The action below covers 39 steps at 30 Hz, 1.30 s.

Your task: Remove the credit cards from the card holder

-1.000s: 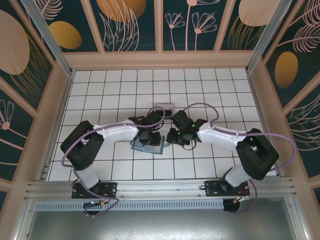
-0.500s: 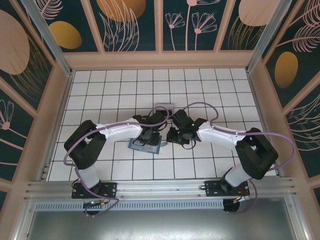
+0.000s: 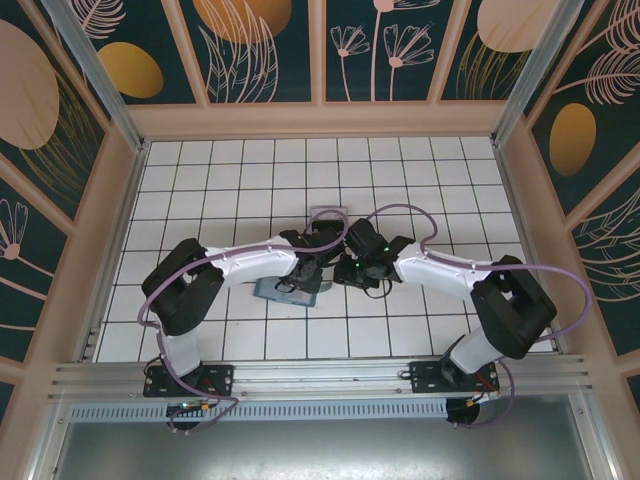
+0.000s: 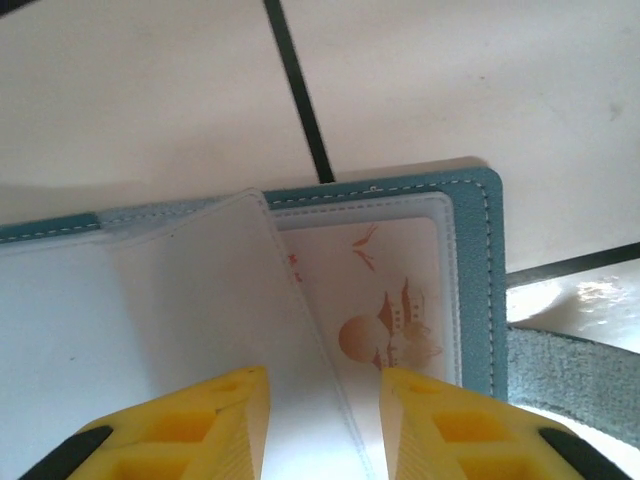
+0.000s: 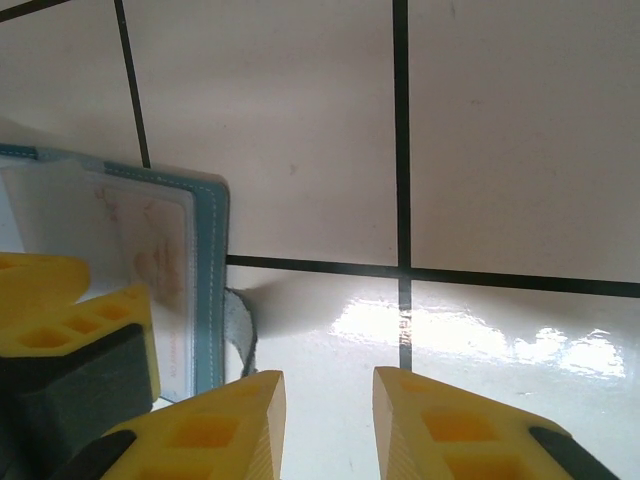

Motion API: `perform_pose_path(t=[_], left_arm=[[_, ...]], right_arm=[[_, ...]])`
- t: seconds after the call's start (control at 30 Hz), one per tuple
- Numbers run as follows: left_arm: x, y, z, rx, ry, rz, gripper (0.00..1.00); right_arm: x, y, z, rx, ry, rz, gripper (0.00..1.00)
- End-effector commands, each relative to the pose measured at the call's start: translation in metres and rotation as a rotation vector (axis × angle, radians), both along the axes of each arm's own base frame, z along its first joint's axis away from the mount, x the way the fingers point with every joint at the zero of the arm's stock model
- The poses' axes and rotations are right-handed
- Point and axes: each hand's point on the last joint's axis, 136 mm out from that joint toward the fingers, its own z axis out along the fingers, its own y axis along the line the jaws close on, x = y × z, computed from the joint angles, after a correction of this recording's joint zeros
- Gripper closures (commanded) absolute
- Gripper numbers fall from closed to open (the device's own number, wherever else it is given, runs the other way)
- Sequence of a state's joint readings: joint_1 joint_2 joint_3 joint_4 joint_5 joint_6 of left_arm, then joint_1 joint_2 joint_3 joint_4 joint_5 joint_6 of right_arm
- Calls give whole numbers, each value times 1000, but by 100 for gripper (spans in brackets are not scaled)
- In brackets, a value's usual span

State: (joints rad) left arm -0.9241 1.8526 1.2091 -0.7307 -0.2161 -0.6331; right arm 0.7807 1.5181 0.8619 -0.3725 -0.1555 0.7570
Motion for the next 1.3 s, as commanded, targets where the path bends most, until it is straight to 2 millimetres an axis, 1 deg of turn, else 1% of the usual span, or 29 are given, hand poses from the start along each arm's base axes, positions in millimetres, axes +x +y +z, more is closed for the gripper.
perform_pose_path(t=[0.0, 0.33, 0.47, 0.57, 0.67, 0.77, 0.97, 1.07, 1.13, 1.2, 1.27], left_arm=[[2, 13, 4, 92, -24, 7, 62], [5, 20, 9, 130, -42, 16, 60], [6, 24, 14, 146, -59, 18, 60], [7, 27, 17, 158, -73, 12, 60], [6, 41, 21, 223, -81, 3, 59], [6, 45, 24, 236, -90, -15, 58], [5, 55, 22, 267, -92, -33, 56], [6, 62, 22, 268, -92, -23, 56], [6, 66, 21, 256, -91, -18, 56], [4, 75, 19, 245, -68, -4, 56], [8, 74, 15, 183, -70, 8, 55]], right_arm=[[0, -5, -1, -9, -13, 7, 70], [1, -4, -1, 4, -16, 5, 70], [0, -3, 0, 14, -13, 7, 70], [-1, 3, 1, 44, -8, 13, 70], [-3, 12, 2, 96, 2, 25, 67], [-3, 18, 4, 115, 6, 30, 65], [-6, 29, 1, 134, 21, 42, 65], [-5, 32, -3, 123, 28, 46, 65], [-5, 31, -6, 115, 32, 44, 65], [-5, 32, -10, 111, 37, 48, 65], [-4, 34, -13, 109, 43, 50, 66]])
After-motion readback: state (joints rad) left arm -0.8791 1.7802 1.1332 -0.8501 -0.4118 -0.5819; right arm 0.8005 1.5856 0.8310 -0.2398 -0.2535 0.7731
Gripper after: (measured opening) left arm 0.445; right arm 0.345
